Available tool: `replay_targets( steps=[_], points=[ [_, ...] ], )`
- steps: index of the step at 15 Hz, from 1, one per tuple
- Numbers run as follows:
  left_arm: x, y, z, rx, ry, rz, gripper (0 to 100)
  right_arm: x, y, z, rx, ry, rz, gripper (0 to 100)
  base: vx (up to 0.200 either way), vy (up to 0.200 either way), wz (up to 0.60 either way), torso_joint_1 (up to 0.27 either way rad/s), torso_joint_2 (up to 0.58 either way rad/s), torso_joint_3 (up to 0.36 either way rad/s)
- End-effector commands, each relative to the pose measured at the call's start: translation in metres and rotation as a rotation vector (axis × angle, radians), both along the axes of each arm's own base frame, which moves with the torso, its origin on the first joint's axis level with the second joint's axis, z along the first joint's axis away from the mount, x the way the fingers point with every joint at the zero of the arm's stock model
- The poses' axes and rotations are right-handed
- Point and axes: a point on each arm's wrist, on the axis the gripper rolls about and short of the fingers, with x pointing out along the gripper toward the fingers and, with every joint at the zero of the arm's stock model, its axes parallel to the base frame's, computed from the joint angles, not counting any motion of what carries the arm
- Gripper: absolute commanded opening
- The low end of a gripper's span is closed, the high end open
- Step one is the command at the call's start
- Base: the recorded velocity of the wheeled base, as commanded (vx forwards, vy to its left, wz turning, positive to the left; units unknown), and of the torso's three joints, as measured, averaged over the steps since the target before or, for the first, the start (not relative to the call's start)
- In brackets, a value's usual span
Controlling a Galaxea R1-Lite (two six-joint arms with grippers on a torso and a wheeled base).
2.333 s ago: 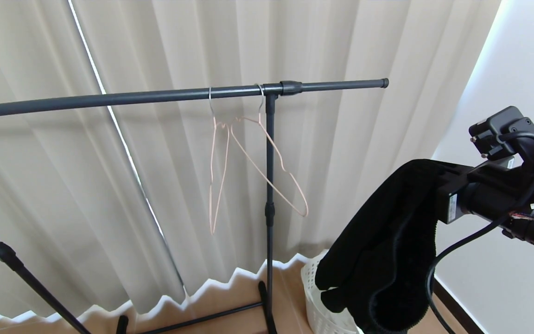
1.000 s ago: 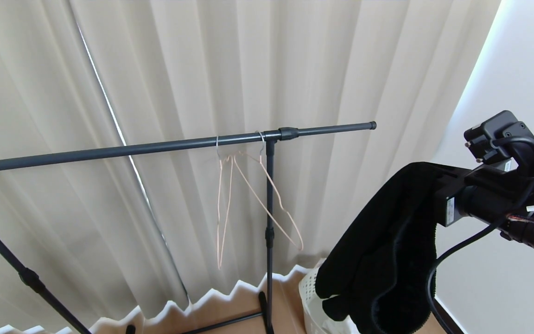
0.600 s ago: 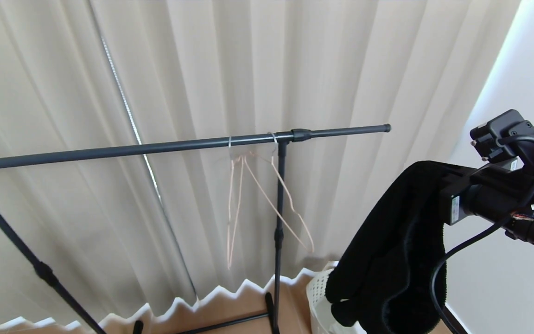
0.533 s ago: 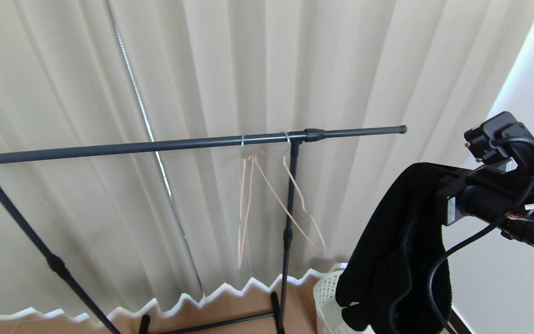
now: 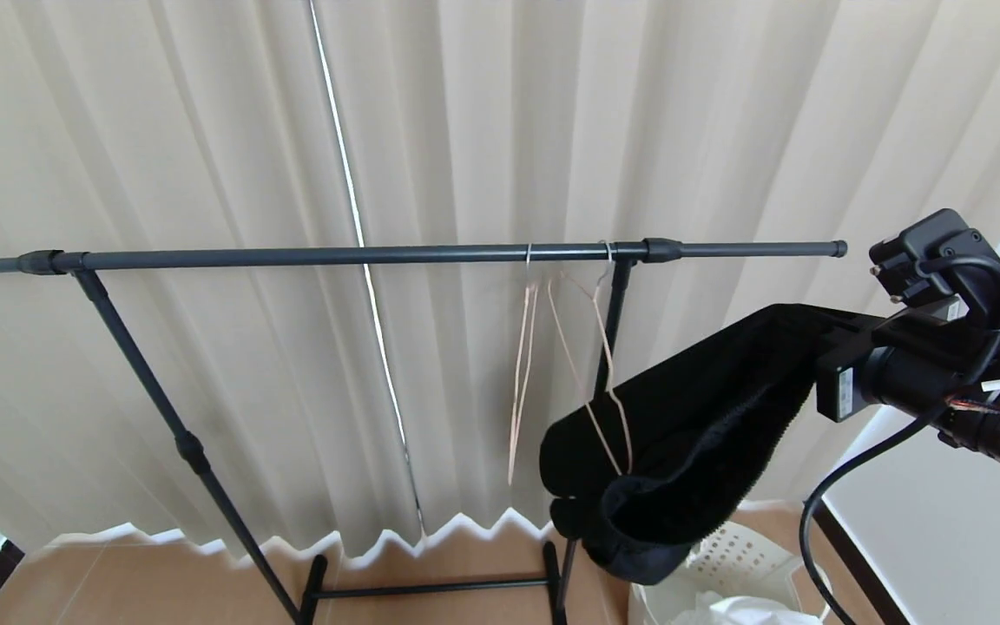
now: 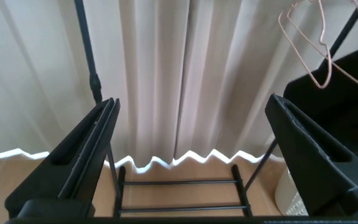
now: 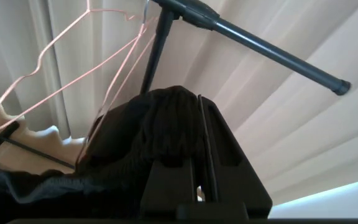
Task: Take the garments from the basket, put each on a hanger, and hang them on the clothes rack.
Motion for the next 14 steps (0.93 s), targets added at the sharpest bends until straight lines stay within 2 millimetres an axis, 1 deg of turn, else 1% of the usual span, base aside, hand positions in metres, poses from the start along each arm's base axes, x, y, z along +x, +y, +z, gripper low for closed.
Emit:
replay_targets(
  steps=[1,2,3,9,14],
  points=[
    [0.0000,0.0000,-0.0001,-0.001,0.000,0.000,100,0.0001,0.0003,-0.0006,-0.001,0.002,0.002,0,-0.200,0.000,0.00,-0.012,0.00,0.007],
    [0.0000,0.0001,-0.0001,-0.006,0.000,0.005,100,0.0001,0.0003,-0.0006,-0.001,0.002,0.002,0,-0.200,0.000,0.00,-0.002,0.01,0.002],
    [-0.0001,0.0002,0.0003,-0.015,-0.002,0.007,100,-0.0002,0.0002,-0.0003,0.000,0.000,0.002,0,0.000,0.000,0.00,0.000,0.00,0.000],
    [-0.0001,0.0002,0.0003,-0.034,-0.002,0.008,100,0.0000,0.0003,-0.0010,-0.001,0.003,0.002,0,0.000,0.200,0.00,0.003,0.00,0.002],
    [-0.0001,0.0002,0.0003,-0.034,-0.002,0.007,100,-0.0003,0.0002,-0.0007,-0.001,0.002,0.002,0,0.000,0.000,0.00,0.000,0.00,0.000]
  ],
)
